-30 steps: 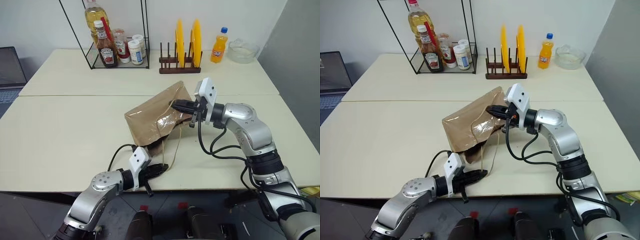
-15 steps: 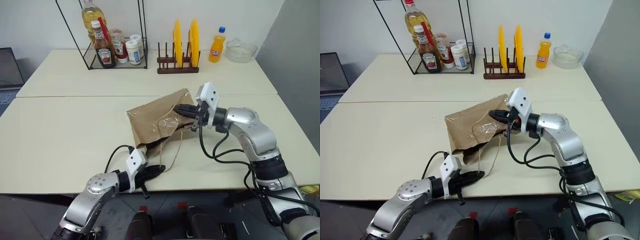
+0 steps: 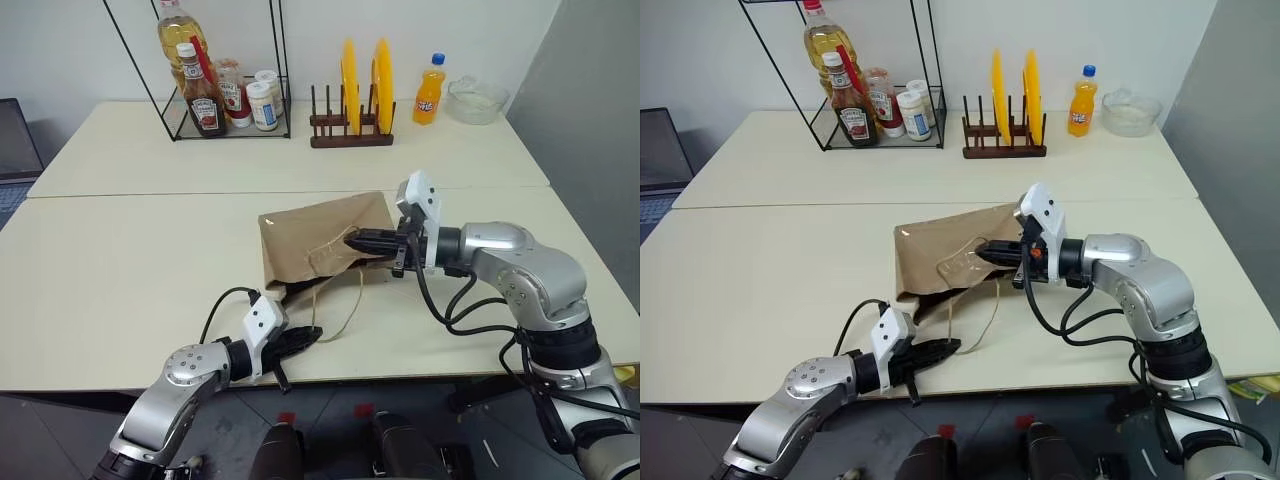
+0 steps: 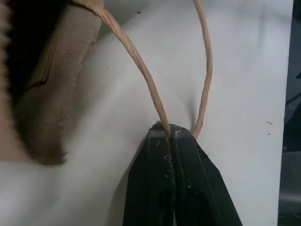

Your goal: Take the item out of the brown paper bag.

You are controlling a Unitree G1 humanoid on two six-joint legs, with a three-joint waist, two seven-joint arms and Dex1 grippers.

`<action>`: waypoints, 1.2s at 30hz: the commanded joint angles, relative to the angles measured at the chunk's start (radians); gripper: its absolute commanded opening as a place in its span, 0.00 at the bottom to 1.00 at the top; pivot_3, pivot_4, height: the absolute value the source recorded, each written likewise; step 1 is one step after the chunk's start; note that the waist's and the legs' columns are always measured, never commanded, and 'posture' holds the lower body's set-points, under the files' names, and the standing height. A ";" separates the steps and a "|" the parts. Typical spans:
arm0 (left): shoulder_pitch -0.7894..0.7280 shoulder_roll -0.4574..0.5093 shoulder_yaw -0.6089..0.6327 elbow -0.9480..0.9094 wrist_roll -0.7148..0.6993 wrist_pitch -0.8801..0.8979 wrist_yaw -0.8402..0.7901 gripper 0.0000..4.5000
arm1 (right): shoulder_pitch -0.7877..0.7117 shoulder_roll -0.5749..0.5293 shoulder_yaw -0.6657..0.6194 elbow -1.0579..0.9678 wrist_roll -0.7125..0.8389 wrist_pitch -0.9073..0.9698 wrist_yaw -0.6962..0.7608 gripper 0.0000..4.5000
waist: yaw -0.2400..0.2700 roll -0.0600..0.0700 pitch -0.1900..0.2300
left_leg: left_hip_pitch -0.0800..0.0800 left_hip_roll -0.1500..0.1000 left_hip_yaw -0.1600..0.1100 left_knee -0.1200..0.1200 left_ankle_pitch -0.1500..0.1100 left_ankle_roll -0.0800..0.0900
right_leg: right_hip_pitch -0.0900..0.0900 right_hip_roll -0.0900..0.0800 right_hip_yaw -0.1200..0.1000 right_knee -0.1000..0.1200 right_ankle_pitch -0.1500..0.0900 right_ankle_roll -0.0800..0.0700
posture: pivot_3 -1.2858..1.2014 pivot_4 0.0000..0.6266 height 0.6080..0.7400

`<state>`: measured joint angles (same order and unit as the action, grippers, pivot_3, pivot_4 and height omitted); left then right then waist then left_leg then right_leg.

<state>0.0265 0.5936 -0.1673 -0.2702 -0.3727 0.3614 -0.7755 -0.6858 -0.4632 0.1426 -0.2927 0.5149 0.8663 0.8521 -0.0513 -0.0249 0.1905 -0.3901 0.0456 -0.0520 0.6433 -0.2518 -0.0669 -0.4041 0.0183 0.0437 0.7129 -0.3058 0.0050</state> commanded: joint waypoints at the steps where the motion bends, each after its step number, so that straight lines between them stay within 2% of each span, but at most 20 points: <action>1: 0.006 0.023 0.027 0.061 0.051 0.025 0.027 0.01 | -0.019 -0.011 0.018 -0.063 0.001 -0.027 0.008 0.00 | 0.000 0.000 0.000 | 0.000 0.000 0.000 0.000 0.000 0.000 | 0.000 0.000 0.000 0.000 0.000 0.000 | 0.52 0.24 1.00; 2: 0.006 0.022 0.026 0.059 0.051 0.027 0.028 0.01 | -0.013 -0.012 0.027 -0.063 -0.009 -0.036 0.004 0.00 | 0.000 0.000 0.000 | 0.000 0.000 0.000 0.000 0.000 0.000 | 0.000 0.000 0.000 0.000 0.000 0.000 | 0.52 0.24 1.00; 5: 0.012 0.022 0.024 0.045 0.049 0.033 0.031 0.00 | -0.004 -0.015 0.042 -0.058 -0.028 -0.054 -0.005 0.14 | 0.000 0.000 0.000 | 0.000 0.000 0.000 0.000 0.000 0.000 | 0.000 0.000 0.000 0.000 0.000 0.000 | 0.52 0.24 1.00; 9: 0.024 0.026 0.026 0.034 0.046 0.038 0.031 0.00 | -0.015 -0.004 0.040 -0.050 -0.032 -0.065 -0.016 0.43 | 0.000 0.000 0.000 | 0.000 0.000 0.000 0.000 0.000 0.000 | 0.000 0.000 0.000 0.000 0.000 0.000 | 0.52 0.24 1.00; 22: 0.026 0.022 0.023 0.019 0.043 0.049 0.036 0.00 | -0.074 0.073 0.021 -0.082 0.046 -0.009 -0.066 0.43 | -0.003 0.000 0.000 | 0.000 0.000 0.000 0.000 0.000 0.000 | 0.000 0.000 0.000 -0.001 0.000 0.000 | 0.52 0.24 1.00; 29: 0.027 0.019 0.020 0.016 0.044 0.052 0.041 0.00 | -0.088 0.092 0.032 -0.053 0.025 -0.013 -0.090 0.43 | -0.004 0.000 0.000 | 0.000 0.000 0.000 0.000 0.000 0.000 | 0.000 0.000 0.000 -0.001 0.000 0.001 | 0.52 0.24 1.00; 32: 0.030 0.019 0.021 0.014 0.043 0.051 0.042 0.00 | -0.096 0.092 0.023 -0.005 0.002 -0.042 -0.096 0.31 | -0.004 0.000 0.000 | 0.000 0.000 0.000 -0.001 0.000 0.000 | 0.000 0.000 0.000 -0.001 0.000 0.001 | 0.52 0.24 1.00; 36: 0.033 0.019 0.020 0.012 0.043 0.051 0.043 0.00 | -0.100 0.082 0.029 0.016 -0.011 -0.070 -0.085 0.01 | -0.004 0.000 0.000 | 0.000 0.000 0.000 -0.001 0.000 0.000 | 0.000 0.000 0.000 -0.001 0.000 0.001 | 0.52 0.24 1.00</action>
<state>0.0369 0.5960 -0.1594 -0.2918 -0.3727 0.3805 -0.7561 -0.7628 -0.3777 0.1853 -0.2593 0.5036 0.8288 0.7619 -0.0549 -0.0249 0.1906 -0.3903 0.0459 -0.0517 0.6425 -0.2518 -0.0669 -0.4046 0.0183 0.0440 0.7120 -0.3061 0.0056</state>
